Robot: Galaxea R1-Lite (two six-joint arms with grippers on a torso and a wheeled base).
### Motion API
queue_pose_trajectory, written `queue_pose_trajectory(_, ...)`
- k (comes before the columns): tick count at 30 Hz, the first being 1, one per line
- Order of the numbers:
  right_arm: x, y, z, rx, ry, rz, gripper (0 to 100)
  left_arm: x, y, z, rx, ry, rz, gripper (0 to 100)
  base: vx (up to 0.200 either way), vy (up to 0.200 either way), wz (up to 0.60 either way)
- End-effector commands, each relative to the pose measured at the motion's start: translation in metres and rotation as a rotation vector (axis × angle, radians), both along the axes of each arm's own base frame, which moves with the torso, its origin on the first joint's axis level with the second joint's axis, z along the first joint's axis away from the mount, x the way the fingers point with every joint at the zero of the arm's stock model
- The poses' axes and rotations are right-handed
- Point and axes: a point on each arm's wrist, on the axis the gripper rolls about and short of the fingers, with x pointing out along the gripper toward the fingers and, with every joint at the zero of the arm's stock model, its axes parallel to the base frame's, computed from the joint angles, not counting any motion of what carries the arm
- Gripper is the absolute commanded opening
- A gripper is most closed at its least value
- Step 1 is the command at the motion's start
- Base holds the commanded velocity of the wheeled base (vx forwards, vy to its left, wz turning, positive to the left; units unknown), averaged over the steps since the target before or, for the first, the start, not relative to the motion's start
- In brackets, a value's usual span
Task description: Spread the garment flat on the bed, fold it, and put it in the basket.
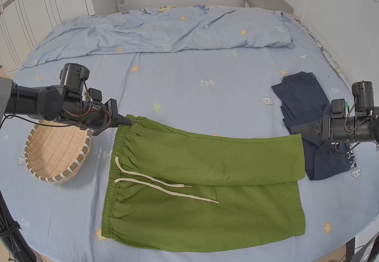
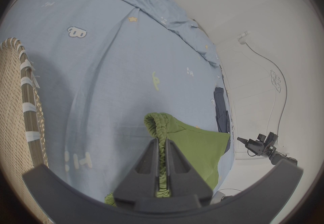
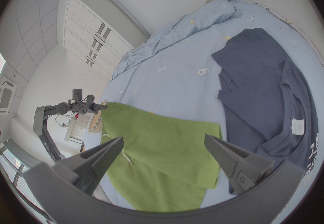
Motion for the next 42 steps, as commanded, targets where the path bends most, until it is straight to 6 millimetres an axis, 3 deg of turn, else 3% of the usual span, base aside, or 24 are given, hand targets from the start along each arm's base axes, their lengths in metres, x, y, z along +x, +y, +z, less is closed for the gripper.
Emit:
queue_pose_trajectory(1, 0.032, -0.019, -0.017, -0.001, 0.039, -0.062, 100, 0.000, 0.002, 0.000, 0.003, -0.001, 0.008, 0, 0.000, 0.000, 0.00)
queue_pose_trajectory(7, 0.052, -0.028, -0.048, -0.005, 0.092, -0.084, 100, 0.001, 0.001, 0.001, 0.004, -0.004, 0.008, 0, 0.000, 0.000, 0.00)
queue_pose_trajectory(26, 0.054, -0.015, -0.062, -0.010, 0.121, -0.042, 100, 0.002, 0.003, 0.000, 0.004, -0.004, 0.012, 0, 0.000, 0.000, 0.00)
queue_pose_trajectory(27, 0.054, -0.015, -0.062, -0.010, 0.121, -0.042, 0, 0.002, 0.003, 0.000, 0.004, -0.004, 0.012, 0, 0.000, 0.000, 0.00)
queue_pose_trajectory(42, 0.053, -0.015, -0.060, -0.009, 0.112, -0.043, 0, 0.001, 0.003, 0.000, 0.005, -0.003, 0.013, 0, 0.000, 0.000, 0.00)
